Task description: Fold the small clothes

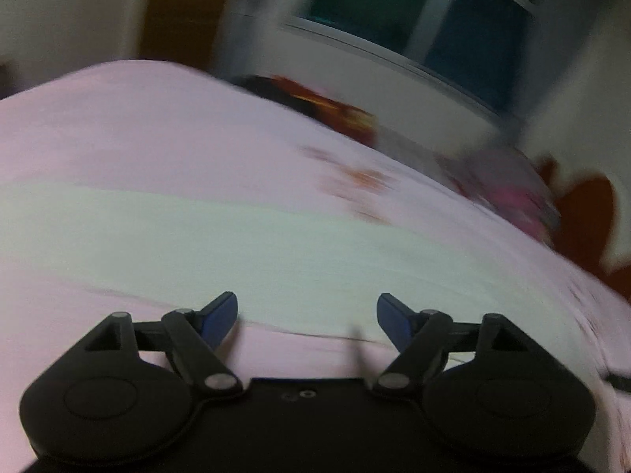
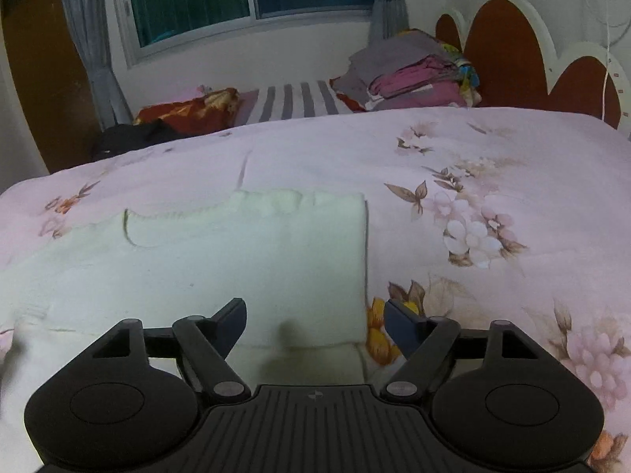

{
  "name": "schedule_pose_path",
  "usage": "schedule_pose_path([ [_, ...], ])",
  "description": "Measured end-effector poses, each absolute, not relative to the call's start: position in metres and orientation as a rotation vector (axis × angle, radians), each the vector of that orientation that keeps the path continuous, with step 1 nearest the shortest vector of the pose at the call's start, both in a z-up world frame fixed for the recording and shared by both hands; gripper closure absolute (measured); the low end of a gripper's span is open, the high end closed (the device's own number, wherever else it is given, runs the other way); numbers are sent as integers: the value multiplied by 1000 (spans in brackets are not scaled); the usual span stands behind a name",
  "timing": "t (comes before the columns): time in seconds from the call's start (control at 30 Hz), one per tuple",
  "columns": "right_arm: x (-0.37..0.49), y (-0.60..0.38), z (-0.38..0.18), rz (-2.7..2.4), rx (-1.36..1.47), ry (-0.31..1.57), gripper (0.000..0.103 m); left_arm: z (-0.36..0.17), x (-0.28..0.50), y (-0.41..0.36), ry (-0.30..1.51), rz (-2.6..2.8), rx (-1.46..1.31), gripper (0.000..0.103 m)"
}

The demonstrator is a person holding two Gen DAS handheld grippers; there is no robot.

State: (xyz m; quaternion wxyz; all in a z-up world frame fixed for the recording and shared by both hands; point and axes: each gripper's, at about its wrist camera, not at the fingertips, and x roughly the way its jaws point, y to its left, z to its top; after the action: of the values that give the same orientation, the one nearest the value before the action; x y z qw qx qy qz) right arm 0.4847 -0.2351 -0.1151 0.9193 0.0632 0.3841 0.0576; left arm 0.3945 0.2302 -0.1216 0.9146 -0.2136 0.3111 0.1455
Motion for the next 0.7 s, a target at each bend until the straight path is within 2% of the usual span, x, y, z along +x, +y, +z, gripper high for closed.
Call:
schedule_pose_path([
  [0.03, 483, -234, -113, 114, 135, 793, 46, -123, 381, 255, 628, 358, -475, 30],
  [0.07, 481, -232, -113, 112, 142, 800, 48, -124, 370, 276, 618, 406, -509, 34],
  [0.17, 473, -227, -114, 90, 165, 811, 49, -133, 340, 335, 601, 540, -621, 45],
  [0.27, 475, -221, -117, 77, 212, 830, 49, -144, 324, 378, 548, 593, -767, 60],
  [0.47, 476, -202, -109, 71, 211, 826, 49, -156, 333, 411, 457, 567, -924, 62],
  [0.53, 475, -196, -105, 73, 196, 819, 49, -160, 336, 415, 425, 566, -968, 74],
  [0.57, 476, -194, -105, 72, 195, 817, 49, -163, 339, 419, 425, 566, -985, 92],
  [0.6, 476, -194, -105, 67, 196, 815, 49, -165, 341, 427, 427, 566, -994, 100],
  [0.7, 477, -195, -102, 50, 208, 812, 49, -143, 345, 428, 344, 560, -892, 100],
])
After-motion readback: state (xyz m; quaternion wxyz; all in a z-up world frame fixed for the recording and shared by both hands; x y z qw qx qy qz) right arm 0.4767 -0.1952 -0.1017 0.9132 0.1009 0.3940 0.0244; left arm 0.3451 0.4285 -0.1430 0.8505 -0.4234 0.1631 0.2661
